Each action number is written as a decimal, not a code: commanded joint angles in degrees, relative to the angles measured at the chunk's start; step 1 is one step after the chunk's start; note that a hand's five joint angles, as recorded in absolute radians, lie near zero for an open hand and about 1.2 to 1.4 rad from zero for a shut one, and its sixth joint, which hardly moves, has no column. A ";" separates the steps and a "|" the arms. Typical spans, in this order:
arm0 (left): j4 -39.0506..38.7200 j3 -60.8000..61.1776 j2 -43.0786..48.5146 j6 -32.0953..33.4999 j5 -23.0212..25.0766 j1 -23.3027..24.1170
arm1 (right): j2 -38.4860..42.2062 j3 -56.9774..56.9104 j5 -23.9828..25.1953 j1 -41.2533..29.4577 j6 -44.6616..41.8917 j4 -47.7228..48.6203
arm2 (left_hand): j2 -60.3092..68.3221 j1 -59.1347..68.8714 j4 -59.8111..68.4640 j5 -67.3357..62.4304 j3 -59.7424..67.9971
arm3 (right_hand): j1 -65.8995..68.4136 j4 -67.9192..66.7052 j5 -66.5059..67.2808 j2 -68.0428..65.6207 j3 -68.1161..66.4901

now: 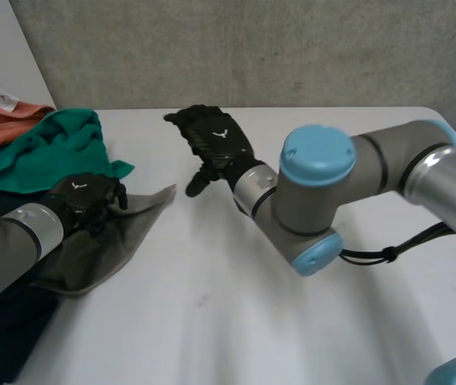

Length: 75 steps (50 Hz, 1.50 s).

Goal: Fold the laundry.

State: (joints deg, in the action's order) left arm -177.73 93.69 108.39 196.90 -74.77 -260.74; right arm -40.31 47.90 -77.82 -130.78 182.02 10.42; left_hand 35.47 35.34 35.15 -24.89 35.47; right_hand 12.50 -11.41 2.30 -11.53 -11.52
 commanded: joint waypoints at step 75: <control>1.33 -25.14 7.26 -21.29 -6.00 34.59 | -32.29 34.54 3.82 33.48 -7.56 -10.25 | 44.53 44.66 44.85 -45.11 44.53 | -2.50 1.41 -2.30 1.53 1.52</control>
State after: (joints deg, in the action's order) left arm -175.27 65.95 109.18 177.88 -81.92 -230.41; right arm -73.62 82.71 -73.97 -98.53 174.73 -0.15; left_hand 68.42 65.04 68.79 -55.27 68.47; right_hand 12.50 -11.41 2.30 -11.53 -11.52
